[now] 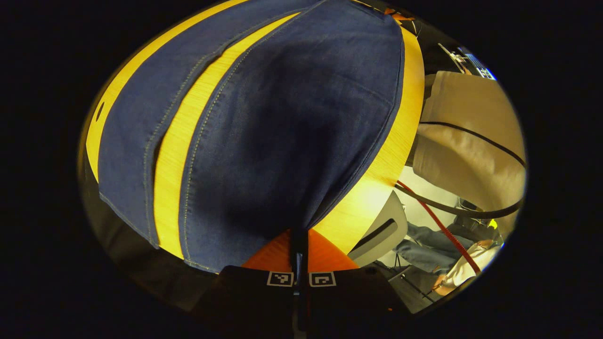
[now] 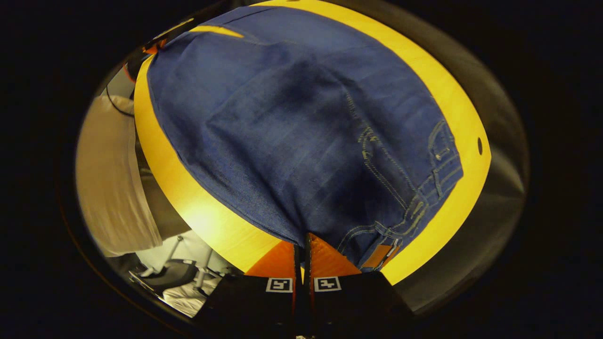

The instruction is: Grasp the waist and the cuffs of the jeans and fold them to make the two legs overlap; first hold the waist and fold one-third of the jeans toward the cuffs, then hold the cuffs and fold the remaining one-third in the same direction to finish folding.

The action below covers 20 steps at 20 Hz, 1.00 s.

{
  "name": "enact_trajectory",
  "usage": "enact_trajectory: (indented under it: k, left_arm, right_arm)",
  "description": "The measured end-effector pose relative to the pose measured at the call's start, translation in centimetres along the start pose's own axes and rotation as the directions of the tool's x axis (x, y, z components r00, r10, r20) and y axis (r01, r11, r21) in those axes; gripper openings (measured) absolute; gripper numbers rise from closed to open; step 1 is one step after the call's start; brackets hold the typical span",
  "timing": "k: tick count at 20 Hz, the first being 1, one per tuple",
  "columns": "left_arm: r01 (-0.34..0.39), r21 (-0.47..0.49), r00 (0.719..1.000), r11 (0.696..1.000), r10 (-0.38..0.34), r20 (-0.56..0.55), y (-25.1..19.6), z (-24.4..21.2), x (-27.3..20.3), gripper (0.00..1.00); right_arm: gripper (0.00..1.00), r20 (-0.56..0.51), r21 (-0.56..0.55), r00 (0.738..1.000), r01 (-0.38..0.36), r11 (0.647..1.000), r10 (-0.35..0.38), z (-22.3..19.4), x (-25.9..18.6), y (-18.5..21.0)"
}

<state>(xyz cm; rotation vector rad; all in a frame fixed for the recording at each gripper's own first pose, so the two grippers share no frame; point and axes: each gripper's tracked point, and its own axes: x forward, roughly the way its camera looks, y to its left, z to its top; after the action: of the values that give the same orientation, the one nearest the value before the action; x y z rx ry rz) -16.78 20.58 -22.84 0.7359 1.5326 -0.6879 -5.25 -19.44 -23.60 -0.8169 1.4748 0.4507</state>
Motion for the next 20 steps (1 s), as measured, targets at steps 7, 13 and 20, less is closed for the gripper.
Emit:
enact_trajectory:
  k: [7, 13, 20]
  left_arm:
    - [-0.02, -0.023, 0.999, 1.0, 0.02, -0.025, 4.9, 1.3, -6.8, 0.0]
    - [-0.087, -0.083, 0.996, 0.993, 0.085, -0.034, 10.7, 3.6, -10.8, 0.0]
    - [-0.253, -0.146, 0.967, 0.956, 0.248, -0.05, 21.2, 7.4, -12.8, 0.0]
  right_arm:
    - [0.0, 0.144, 0.167, 0.988, 0.037, 0.985, -0.062, 5.0, -4.7, -3.9]
    - [0.0, 0.278, 0.325, 0.942, 0.092, 0.941, -0.188, 11.7, -7.5, -10.9]
    - [0.02, 0.331, 0.437, 0.907, 0.097, 0.894, -0.26, 18.4, -3.3, -17.0]
